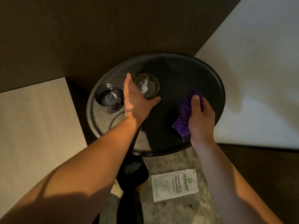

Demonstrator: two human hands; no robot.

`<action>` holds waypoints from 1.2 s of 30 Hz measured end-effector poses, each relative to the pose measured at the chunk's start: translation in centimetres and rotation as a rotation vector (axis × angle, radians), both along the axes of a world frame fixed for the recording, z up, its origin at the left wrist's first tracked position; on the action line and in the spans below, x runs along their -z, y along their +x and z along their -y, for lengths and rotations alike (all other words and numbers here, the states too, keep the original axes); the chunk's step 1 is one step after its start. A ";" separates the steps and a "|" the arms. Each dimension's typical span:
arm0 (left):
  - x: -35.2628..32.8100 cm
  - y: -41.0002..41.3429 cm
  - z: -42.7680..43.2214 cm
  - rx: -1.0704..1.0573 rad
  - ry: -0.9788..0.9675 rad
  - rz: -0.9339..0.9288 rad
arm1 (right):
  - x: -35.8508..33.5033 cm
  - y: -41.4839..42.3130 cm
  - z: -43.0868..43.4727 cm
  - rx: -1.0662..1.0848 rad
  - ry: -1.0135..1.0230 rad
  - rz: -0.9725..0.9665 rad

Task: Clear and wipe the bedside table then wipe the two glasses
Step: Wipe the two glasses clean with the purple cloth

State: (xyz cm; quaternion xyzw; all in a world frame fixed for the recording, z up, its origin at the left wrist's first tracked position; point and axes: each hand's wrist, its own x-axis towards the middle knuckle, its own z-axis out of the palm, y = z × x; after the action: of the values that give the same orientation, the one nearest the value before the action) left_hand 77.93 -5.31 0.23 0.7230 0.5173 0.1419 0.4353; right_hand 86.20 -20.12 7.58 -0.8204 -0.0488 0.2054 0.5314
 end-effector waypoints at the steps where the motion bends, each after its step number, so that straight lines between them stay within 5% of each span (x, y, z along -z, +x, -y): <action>1: 0.6 0.1 -0.3 0.008 0.011 -0.001 | 0.0 0.3 0.1 -0.005 0.004 0.000; 10: 0.2 -0.4 -0.4 0.051 0.102 0.067 | -0.5 1.3 -1.0 -0.110 0.084 -0.049; 19: -6.4 -3.5 1.2 0.438 -0.100 0.087 | -3.6 1.4 -2.0 -0.518 -0.078 0.314; 25: -8.3 -6.3 3.2 0.100 -0.416 0.436 | -5.1 -2.4 -0.8 -0.503 0.062 0.206; 31: -9.5 -9.3 4.2 -0.197 -0.917 0.863 | -6.1 -6.6 0.6 -0.669 0.301 -0.244; 36: -11.5 -11.8 3.6 -0.195 -0.919 0.788 | -6.3 -9.2 -0.2 -0.889 0.057 0.032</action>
State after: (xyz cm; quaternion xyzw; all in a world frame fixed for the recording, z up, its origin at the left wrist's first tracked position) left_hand 66.10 -8.89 11.75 0.3038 0.3894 0.2002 0.8462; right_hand 76.95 -19.95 13.89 -0.7078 -0.4107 0.3997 0.4130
